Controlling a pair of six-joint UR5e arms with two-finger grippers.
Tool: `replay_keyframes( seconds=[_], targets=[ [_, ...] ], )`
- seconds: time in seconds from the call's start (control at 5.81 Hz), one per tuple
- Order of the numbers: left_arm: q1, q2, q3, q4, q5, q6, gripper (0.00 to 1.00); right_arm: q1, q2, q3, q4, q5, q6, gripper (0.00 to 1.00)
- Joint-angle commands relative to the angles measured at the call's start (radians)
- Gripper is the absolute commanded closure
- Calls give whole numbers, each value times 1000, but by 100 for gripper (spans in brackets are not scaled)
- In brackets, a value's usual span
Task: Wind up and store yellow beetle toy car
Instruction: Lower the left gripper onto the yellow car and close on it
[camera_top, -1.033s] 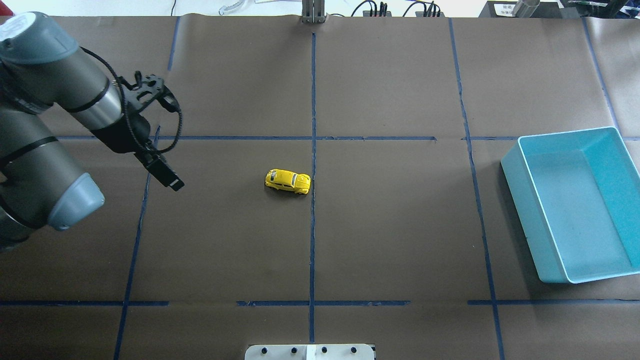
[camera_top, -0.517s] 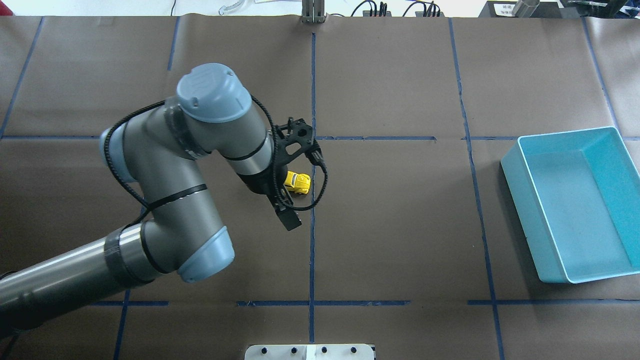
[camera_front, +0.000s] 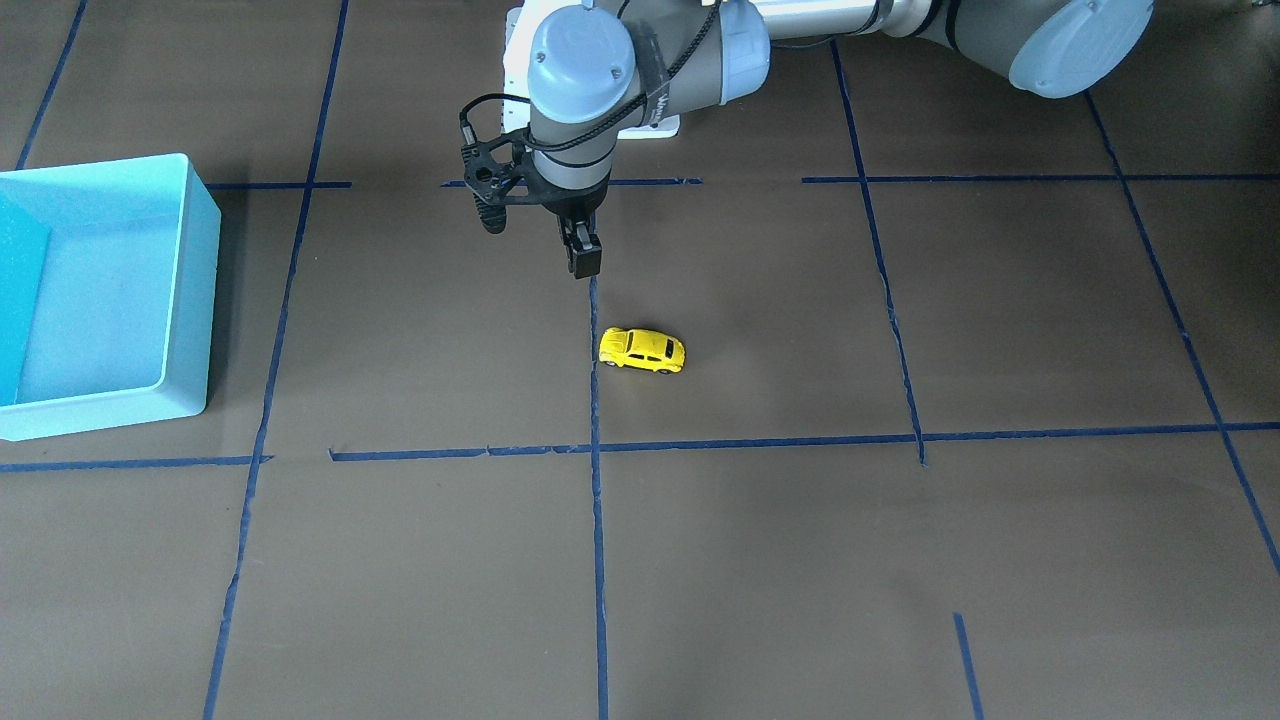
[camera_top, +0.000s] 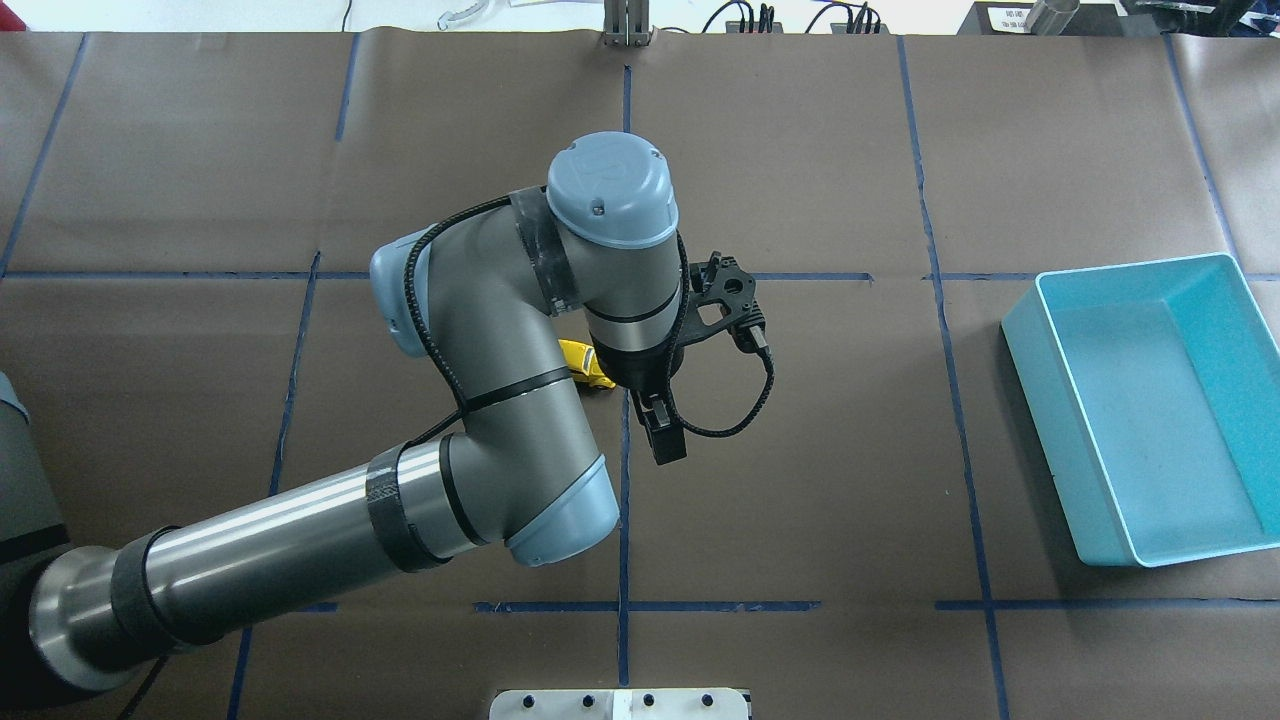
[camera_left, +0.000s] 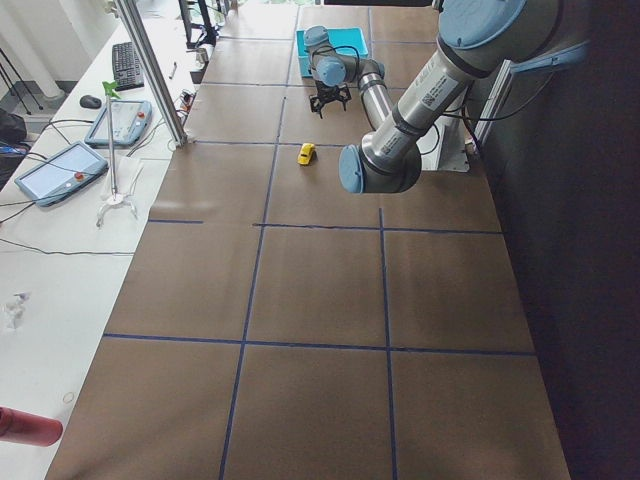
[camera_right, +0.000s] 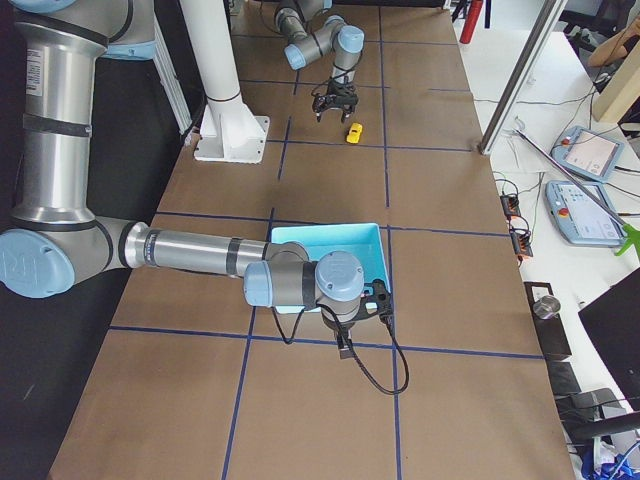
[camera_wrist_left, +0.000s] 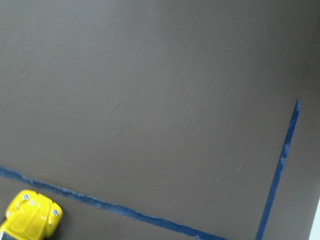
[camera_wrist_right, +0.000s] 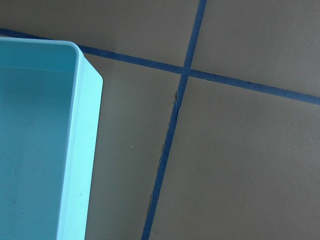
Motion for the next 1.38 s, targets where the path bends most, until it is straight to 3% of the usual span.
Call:
replay_keyframes(
  seconds=[0.0,0.52,0.86,1.21],
  targets=[
    [1,-34,50,55,209,378,0,0,1,0,1,0,2,0],
    [3,-34,157,23,311,395,0,0,1,0,-1,2,2,0],
    [27,-31,231,-28,330,385,0,0,1,0,-1,2,4,0],
    [50,-27,242,-45,331,372,0,0,1,0,1,4,7,0]
  ],
)
